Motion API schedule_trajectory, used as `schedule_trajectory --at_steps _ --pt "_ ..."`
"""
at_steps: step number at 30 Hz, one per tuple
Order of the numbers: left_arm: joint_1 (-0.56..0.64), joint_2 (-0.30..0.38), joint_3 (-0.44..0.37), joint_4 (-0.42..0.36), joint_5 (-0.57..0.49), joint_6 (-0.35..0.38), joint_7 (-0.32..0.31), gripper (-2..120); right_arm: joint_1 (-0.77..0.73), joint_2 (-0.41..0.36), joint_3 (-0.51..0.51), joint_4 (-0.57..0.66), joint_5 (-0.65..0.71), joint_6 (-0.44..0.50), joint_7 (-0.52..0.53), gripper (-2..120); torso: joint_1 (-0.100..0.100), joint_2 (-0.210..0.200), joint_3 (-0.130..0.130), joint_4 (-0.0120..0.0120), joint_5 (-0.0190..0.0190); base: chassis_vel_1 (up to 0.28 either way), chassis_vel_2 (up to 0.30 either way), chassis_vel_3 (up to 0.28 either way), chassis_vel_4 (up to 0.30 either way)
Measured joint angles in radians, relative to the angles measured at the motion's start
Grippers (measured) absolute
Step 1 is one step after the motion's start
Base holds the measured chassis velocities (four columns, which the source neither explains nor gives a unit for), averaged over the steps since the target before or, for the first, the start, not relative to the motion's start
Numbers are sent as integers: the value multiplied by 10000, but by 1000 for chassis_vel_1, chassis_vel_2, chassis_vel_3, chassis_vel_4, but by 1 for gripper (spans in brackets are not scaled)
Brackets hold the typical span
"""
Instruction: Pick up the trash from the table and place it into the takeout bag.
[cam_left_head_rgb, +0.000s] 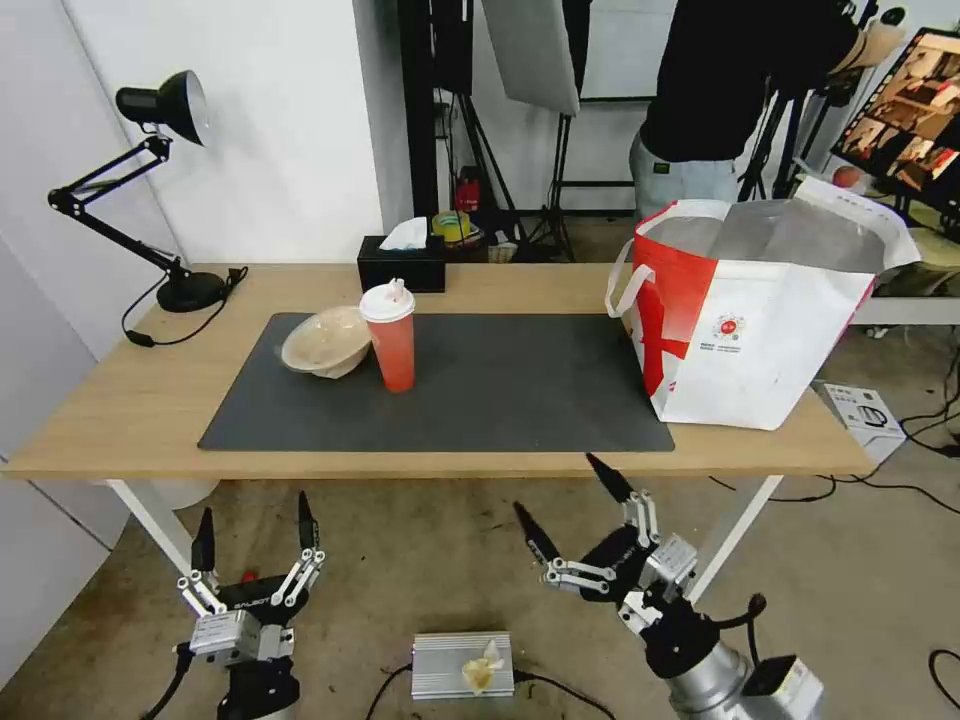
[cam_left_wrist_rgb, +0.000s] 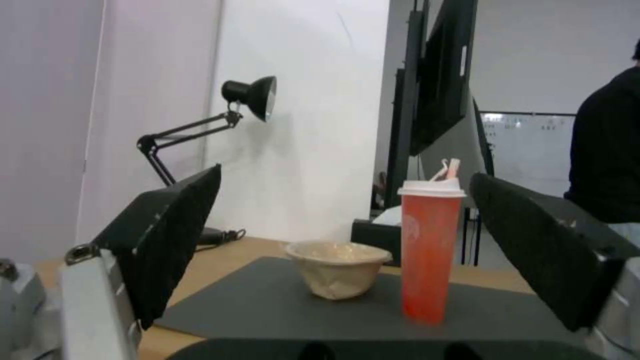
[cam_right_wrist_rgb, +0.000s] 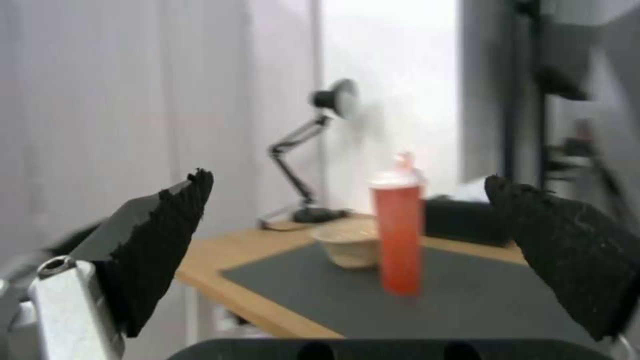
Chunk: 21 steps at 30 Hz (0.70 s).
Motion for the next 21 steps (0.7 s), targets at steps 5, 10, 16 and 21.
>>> schedule_trajectory --at_steps 5,10,16,21 --pt "22 -27 -60 -43 11 3 2 100 737 -443 43 168 1019 -624 -937 100 0 0 0 -1 0 0 0 0 0" --pt "61 14 -165 -132 -13 -53 3 100 1791 -760 8 335 1622 -1464 -1395 100 0 0 0 2 2 0 0 0 0" --pt "-151 291 8 -51 -261 -114 221 100 2588 -1367 7 334 2321 -1935 -1500 100 0 0 0 -2 0 0 0 0 0" --pt "-243 411 -12 24 -360 -114 296 100 3409 -1667 -232 114 2788 -2189 -1383 100 0 0 0 -2 0 0 0 0 0"
